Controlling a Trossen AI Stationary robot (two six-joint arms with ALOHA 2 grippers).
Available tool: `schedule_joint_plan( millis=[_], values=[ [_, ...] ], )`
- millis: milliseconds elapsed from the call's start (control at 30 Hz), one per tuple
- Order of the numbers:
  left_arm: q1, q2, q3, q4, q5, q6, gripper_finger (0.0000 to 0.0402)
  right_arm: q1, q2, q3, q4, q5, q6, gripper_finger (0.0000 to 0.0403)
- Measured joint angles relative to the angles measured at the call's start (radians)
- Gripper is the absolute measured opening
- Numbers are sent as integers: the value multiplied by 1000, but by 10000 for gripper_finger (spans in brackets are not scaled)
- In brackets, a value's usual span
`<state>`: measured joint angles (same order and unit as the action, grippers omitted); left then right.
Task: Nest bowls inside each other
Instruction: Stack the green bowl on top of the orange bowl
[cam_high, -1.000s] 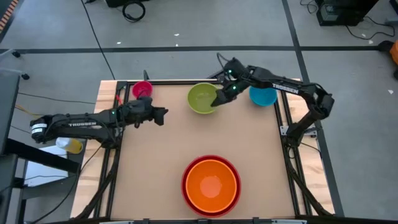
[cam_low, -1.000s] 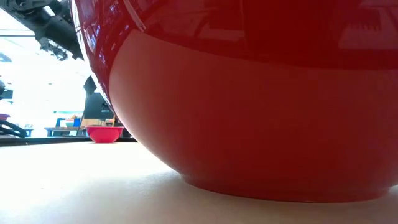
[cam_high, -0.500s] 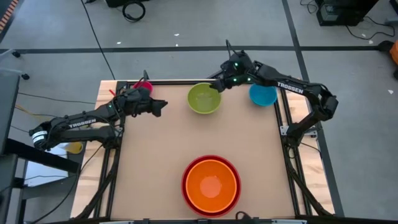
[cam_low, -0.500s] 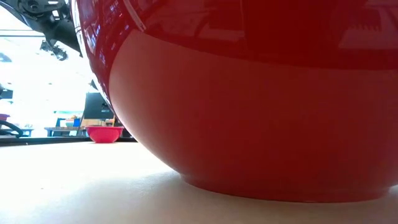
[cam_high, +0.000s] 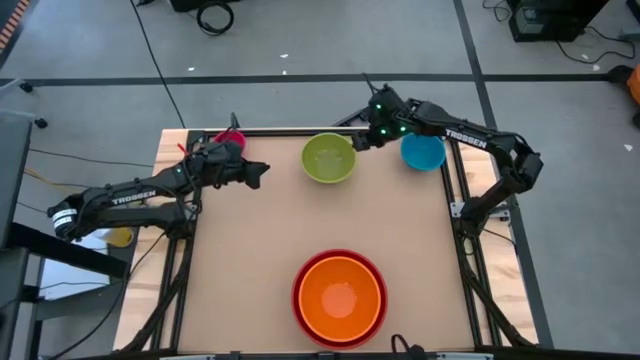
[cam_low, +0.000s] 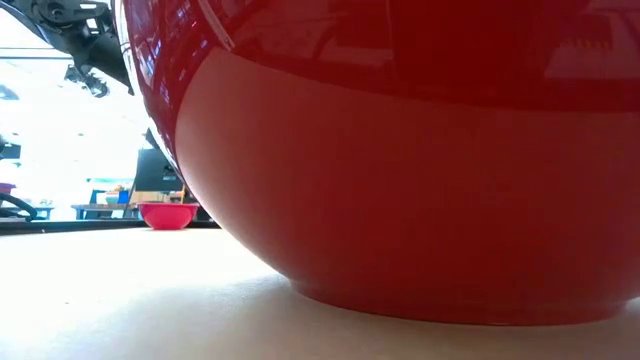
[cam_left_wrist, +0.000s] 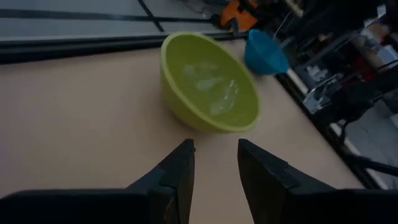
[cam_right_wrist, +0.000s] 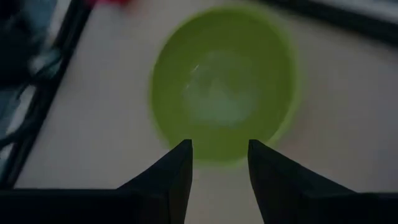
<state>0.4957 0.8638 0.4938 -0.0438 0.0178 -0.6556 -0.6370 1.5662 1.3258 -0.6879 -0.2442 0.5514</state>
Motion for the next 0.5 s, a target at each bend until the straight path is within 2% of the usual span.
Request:
schedule_joint_plan(
  millis=[100, 133, 333, 500],
  values=[
    [0, 27, 0, -8, 15, 16, 123, 21, 14, -1, 12, 193, 70, 161],
    [0, 41, 2, -11, 28, 17, 123, 27, 16, -1, 25, 226, 82, 161],
    [-32, 121, 1, -24, 48, 15, 123, 50, 63, -1, 13, 222, 112, 181],
    [-58, 188, 2, -5, 49, 12, 123, 68, 158, -2, 30, 219, 139, 197]
  ],
)
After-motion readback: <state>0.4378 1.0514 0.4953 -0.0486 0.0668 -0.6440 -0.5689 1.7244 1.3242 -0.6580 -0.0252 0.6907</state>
